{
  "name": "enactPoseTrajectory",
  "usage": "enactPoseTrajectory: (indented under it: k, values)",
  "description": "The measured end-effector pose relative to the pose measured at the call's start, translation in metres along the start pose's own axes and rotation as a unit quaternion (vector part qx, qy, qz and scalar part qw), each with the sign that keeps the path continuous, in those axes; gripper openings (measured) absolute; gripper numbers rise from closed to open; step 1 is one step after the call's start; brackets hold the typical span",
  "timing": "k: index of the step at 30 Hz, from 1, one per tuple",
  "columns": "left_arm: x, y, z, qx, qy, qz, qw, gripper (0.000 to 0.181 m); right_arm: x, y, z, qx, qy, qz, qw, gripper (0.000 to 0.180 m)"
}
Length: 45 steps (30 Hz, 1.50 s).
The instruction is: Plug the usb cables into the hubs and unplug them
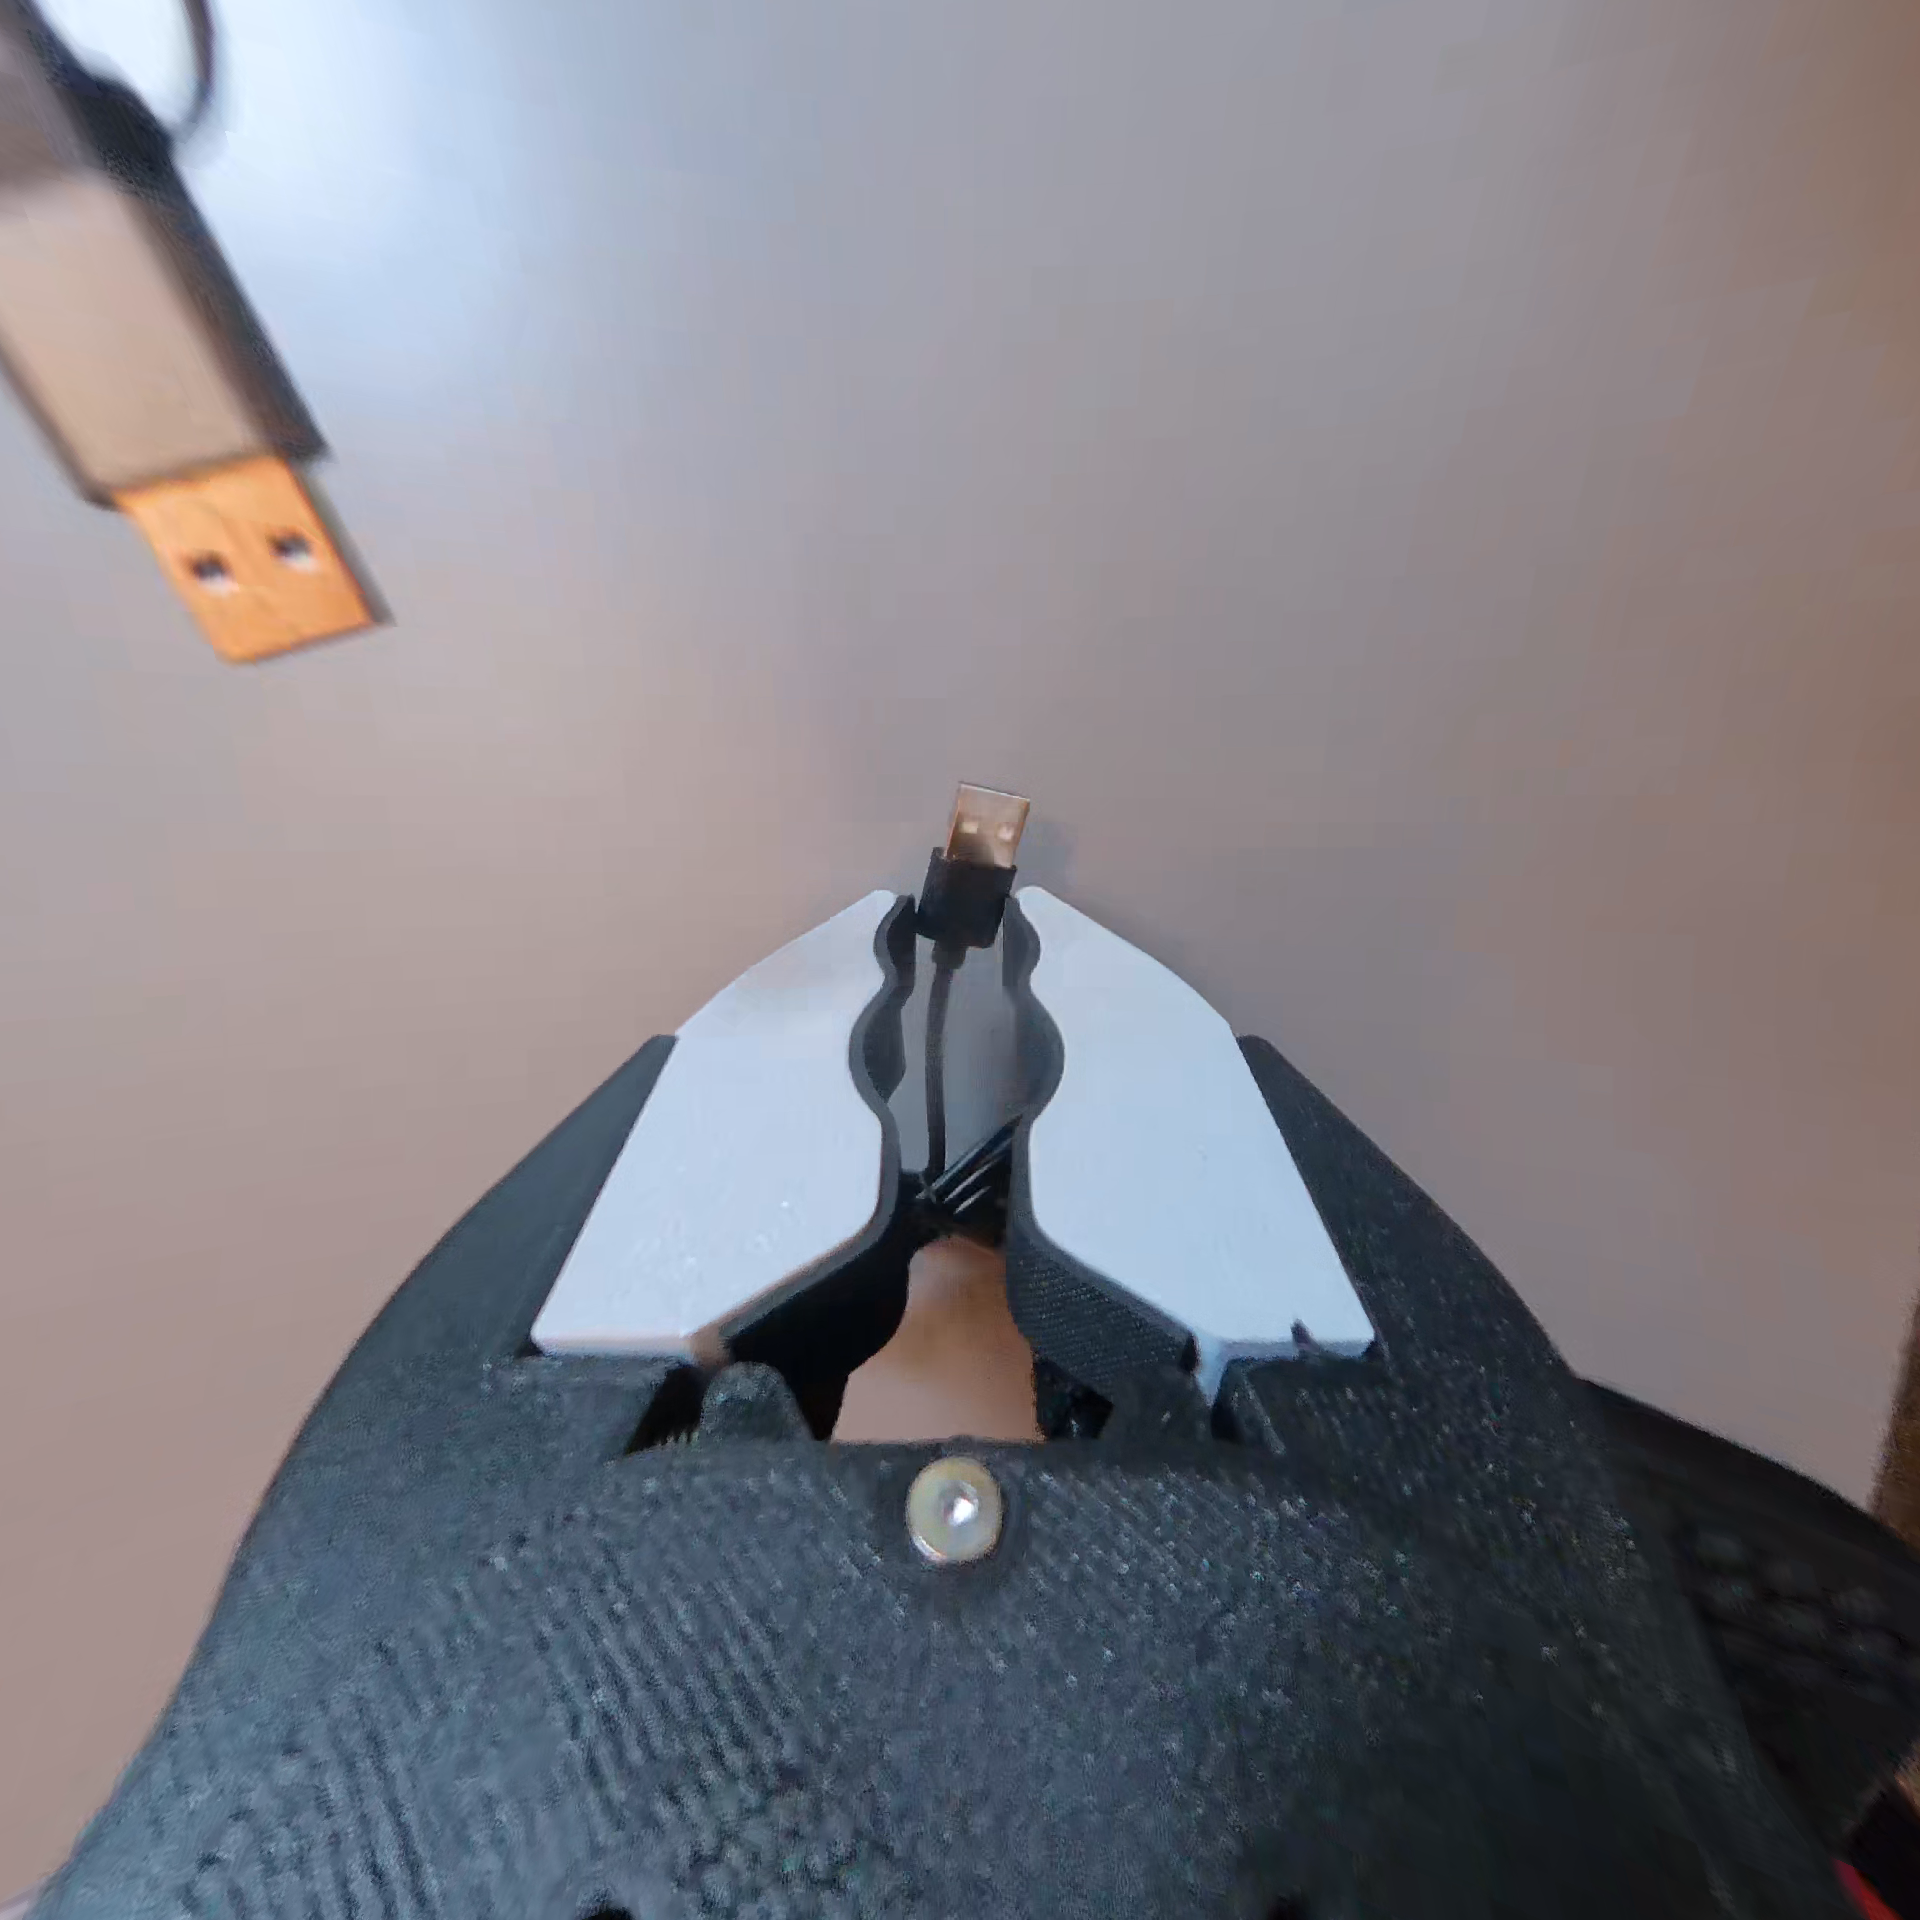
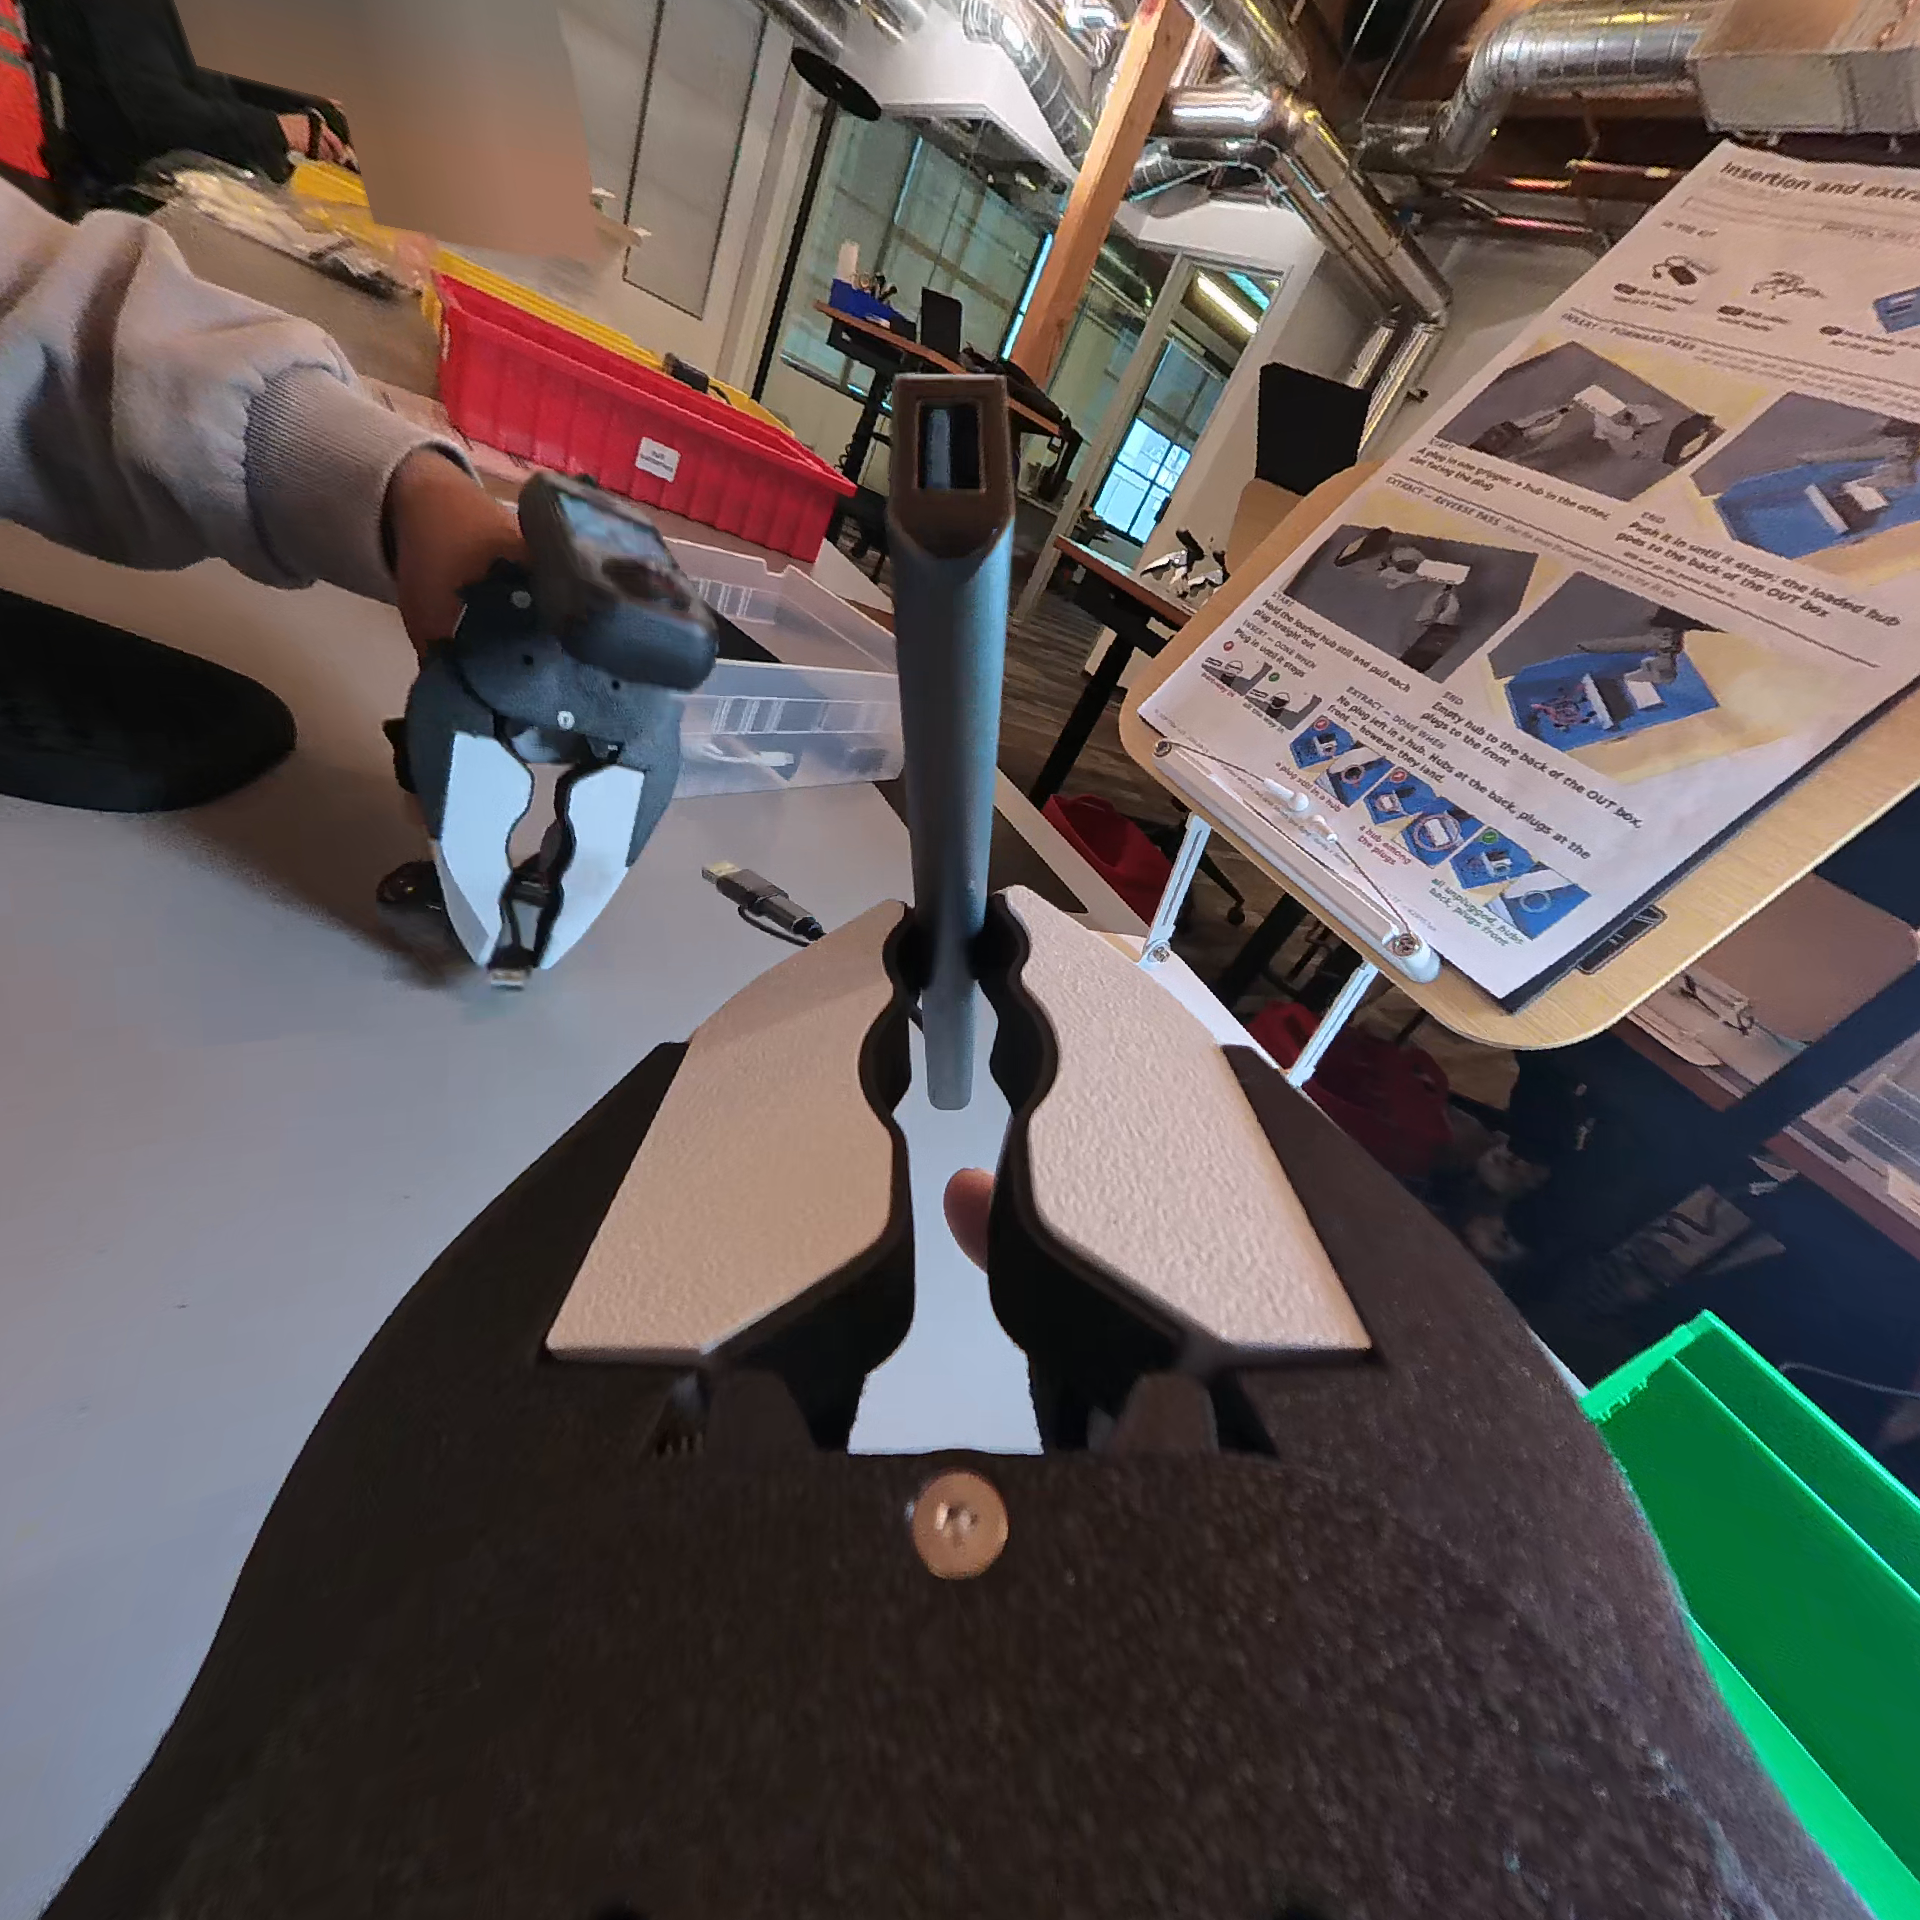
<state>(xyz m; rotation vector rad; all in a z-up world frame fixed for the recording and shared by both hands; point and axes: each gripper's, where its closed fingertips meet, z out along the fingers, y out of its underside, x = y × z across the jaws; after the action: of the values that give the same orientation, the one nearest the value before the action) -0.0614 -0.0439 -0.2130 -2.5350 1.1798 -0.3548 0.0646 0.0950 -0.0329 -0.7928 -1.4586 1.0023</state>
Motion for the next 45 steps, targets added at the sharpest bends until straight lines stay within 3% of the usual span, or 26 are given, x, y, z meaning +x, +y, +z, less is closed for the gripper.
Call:
enactPoseTrajectory:
  k: [5, 8, 16, 28, 34, 38, 41, 45]
  values:
    - [0.027, -0.040, -0.051, 0.153, 0.031, -0.024, 0.987, 0.015, -0.006, 0.001, 0.002, -0.004, -0.007, -0.022, 1.000, 0.011]
    - [0.042, -0.062, -0.071, 0.203, 0.052, -0.039, 0.977, 0.014, -0.023, 0.000, 0.005, -0.002, -0.029, -0.062, 0.998, 0.011]
    - [0.071, -0.099, -0.055, 0.184, 0.097, -0.023, 0.978, 0.013, -0.097, -0.003, 0.015, -0.007, -0.096, -0.162, 0.982, 0.011]
    - [0.063, -0.109, -0.004, 0.149, 0.137, -0.035, 0.979, 0.013, -0.132, 0.049, 0.025, -0.087, -0.143, -0.253, 0.953, 0.011]
    - [0.048, -0.113, 0.012, 0.176, 0.090, -0.040, 0.979, 0.010, -0.129, 0.069, 0.019, -0.112, -0.148, -0.250, 0.950, 0.011]
    - [0.028, -0.115, 0.005, 0.195, -0.022, 0.012, 0.981, 0.016, -0.114, 0.070, 0.011, -0.110, -0.124, -0.221, 0.961, 0.012]
    - [0.019, -0.135, -0.016, 0.247, -0.105, 0.080, 0.960, 0.026, -0.102, 0.053, 0.009, -0.078, -0.103, -0.180, 0.975, 0.011]
    - [0.033, -0.161, -0.023, 0.288, -0.141, 0.169, 0.932, 0.034, -0.102, 0.027, 0.007, -0.015, -0.109, -0.100, 0.989, 0.011]
